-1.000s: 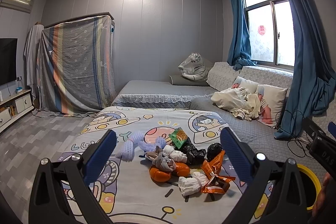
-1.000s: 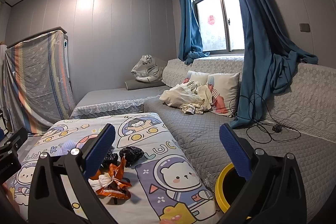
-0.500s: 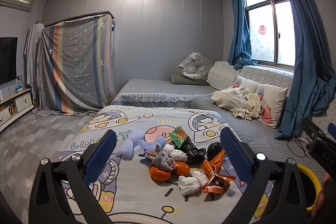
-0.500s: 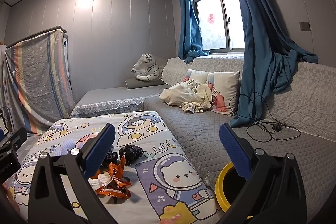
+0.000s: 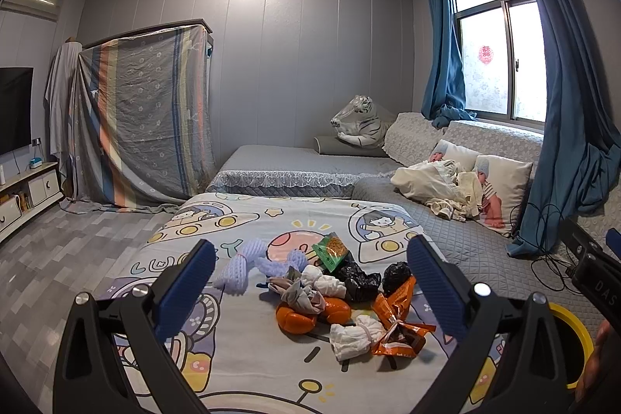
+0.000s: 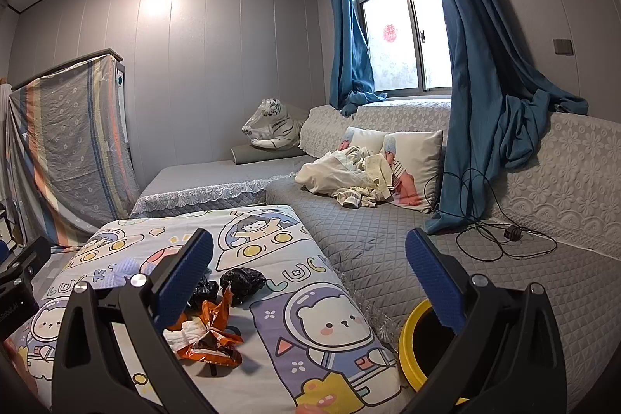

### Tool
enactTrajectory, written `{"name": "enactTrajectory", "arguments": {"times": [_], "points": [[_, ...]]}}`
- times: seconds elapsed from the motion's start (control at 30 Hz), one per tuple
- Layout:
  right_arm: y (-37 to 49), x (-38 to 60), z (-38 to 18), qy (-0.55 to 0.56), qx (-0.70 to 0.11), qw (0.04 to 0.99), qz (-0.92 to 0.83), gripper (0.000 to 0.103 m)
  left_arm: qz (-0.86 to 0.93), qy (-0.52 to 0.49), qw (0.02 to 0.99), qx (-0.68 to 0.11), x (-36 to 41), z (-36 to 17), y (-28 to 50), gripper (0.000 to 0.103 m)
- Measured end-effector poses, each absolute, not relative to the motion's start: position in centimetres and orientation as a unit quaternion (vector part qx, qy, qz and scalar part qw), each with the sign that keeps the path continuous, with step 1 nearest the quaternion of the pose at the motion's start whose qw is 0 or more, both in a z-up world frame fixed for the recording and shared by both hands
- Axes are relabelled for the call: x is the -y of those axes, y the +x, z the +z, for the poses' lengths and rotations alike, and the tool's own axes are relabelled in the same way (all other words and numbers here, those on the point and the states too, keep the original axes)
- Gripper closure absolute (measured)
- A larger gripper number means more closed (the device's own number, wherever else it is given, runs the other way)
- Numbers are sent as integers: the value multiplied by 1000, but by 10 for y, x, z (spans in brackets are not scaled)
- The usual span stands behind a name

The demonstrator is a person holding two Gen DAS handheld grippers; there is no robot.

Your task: Collect trash

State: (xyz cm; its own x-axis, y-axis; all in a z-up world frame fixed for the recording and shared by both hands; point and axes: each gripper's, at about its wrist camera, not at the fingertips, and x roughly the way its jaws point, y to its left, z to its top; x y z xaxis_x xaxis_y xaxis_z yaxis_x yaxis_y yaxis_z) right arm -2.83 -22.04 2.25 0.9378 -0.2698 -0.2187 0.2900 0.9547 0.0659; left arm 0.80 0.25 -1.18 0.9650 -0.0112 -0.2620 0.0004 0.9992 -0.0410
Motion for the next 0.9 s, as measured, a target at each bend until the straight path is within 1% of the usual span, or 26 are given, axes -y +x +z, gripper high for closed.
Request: {"name": "enactTrajectory", "arguments": {"times": [0.9], "points": [[-27, 221, 19, 50, -106, 983, -143, 8, -1, -20, 991, -134, -3, -14, 8, 8]]}}
